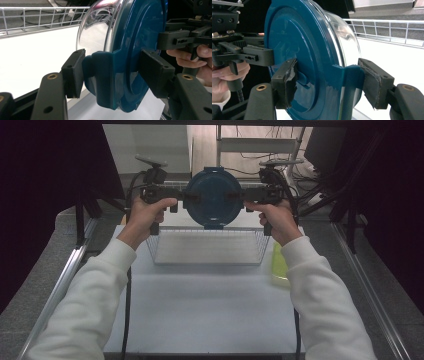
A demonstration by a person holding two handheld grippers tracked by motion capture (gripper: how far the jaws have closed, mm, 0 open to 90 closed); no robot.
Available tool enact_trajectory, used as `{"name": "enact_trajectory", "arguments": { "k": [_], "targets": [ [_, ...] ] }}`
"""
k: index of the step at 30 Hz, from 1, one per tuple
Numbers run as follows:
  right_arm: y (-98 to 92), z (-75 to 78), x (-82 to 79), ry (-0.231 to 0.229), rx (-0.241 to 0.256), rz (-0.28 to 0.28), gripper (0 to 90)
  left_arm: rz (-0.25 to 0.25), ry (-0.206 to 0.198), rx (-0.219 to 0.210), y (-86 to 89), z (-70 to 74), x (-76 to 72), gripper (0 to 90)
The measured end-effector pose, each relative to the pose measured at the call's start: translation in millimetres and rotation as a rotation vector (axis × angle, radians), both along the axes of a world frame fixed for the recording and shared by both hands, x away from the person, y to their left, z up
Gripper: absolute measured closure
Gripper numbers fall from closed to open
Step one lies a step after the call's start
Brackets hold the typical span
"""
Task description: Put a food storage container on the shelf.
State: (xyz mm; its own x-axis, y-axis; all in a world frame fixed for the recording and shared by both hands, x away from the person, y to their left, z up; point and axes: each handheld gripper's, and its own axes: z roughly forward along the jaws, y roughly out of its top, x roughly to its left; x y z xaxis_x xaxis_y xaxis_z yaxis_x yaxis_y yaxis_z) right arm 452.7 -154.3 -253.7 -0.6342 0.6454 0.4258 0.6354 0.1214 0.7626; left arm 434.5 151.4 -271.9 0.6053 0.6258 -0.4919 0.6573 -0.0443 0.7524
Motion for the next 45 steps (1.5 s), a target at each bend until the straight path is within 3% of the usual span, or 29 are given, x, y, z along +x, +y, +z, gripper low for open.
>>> {"name": "enact_trajectory", "arguments": {
  "k": [6,11,16,25,34,45],
  "targets": [
    [2.0,-4.5,18.2,0.019,-0.012,-0.008,34.2,0.002,0.033,-0.025,2.5,-9.7,19.5,39.3],
    [3.1,-11.2,37.4,0.060,-0.005,-0.009,34.2,0.007,0.052,-0.029,4.1,-16.7,35.9,39.2],
    [5.2,-22.2,51.8,0.111,-0.001,-0.020,34.2,0.019,0.101,-0.044,5.5,-28.0,49.0,39.2],
    [6.5,-30.9,64.9,0.158,0.013,-0.035,34.1,0.037,0.129,-0.083,7.6,-36.3,61.2,39.1],
    [7.3,-35.0,79.7,0.224,0.044,-0.079,33.7,0.061,0.188,-0.141,11.4,-44.2,73.2,38.6],
    [4.2,-48.1,93.6,0.338,0.109,-0.142,33.0,0.086,0.277,-0.208,12.5,-56.7,85.9,37.4]
  ]
}}
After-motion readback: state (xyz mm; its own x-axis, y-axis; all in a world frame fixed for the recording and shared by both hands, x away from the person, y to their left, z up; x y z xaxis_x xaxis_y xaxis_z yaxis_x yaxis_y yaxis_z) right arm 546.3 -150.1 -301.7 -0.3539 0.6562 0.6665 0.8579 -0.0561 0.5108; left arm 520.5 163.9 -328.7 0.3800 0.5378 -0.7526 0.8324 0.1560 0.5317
